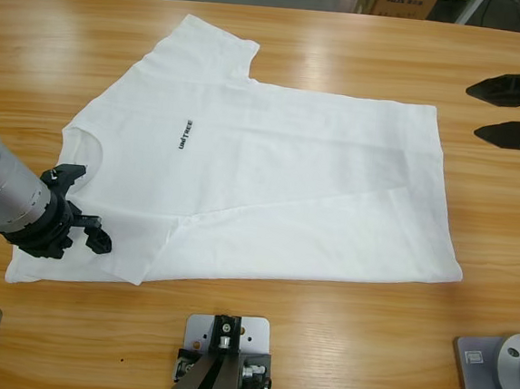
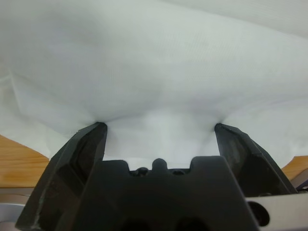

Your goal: Fold clothes

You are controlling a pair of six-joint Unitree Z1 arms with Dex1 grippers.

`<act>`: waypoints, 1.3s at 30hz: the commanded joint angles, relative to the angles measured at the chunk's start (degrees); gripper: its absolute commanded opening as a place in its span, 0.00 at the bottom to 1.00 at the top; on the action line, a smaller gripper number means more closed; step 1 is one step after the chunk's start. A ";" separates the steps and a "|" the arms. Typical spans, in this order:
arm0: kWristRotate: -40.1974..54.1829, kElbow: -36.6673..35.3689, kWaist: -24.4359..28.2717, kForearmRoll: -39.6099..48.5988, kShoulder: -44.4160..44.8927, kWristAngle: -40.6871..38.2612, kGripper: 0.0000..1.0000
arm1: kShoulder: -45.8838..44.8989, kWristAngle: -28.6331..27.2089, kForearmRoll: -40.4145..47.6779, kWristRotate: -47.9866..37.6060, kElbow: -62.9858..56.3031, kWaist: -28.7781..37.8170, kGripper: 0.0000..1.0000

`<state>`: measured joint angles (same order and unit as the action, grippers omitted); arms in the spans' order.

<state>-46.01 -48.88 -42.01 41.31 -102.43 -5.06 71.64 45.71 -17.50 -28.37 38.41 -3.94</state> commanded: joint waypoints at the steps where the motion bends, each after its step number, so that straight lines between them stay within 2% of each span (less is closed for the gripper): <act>1: 0.67 0.88 -0.52 -1.46 1.42 -0.32 0.85 | 2.21 0.79 -0.62 -0.55 -0.27 -0.37 1.00; 6: 6.02 -8.26 0.02 -0.12 11.63 1.61 0.85 | 4.00 1.00 -0.34 -0.28 -0.01 -0.37 1.00; 10: 13.36 -20.36 5.73 8.07 10.56 1.35 0.85 | 6.11 1.60 0.61 -0.16 0.52 -0.37 1.00; 14: 23.00 -31.03 19.97 11.46 2.65 -5.95 0.85 | 8.02 2.05 0.63 0.44 1.63 -0.37 1.00; 16: 26.46 -38.95 24.77 14.27 -2.76 -9.32 0.85 | 8.83 2.11 0.63 0.68 1.87 -0.37 1.00; 19: 29.96 -50.40 27.95 18.90 -11.18 -13.22 0.85 | 9.69 1.97 0.63 1.18 1.84 -0.37 1.00; 24: 30.75 -63.39 30.24 21.15 -23.26 -21.06 0.85 | 11.70 1.93 0.63 2.14 2.31 -0.37 1.00; 28: 30.73 -70.05 34.65 21.45 -30.73 -28.09 0.84 | 13.30 1.86 0.63 2.81 2.81 -0.37 1.00; 34: 33.47 -76.08 39.89 26.21 -35.76 -28.52 0.78 | 14.60 1.70 0.63 4.46 2.05 -0.37 1.00; 39: 36.50 -79.28 40.61 30.71 -39.31 -28.48 0.77 | 16.23 1.18 0.86 5.17 2.02 -0.28 1.00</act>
<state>-12.91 -124.60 -2.67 66.83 -134.01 -32.68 84.33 46.67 -17.37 -24.64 40.99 -3.94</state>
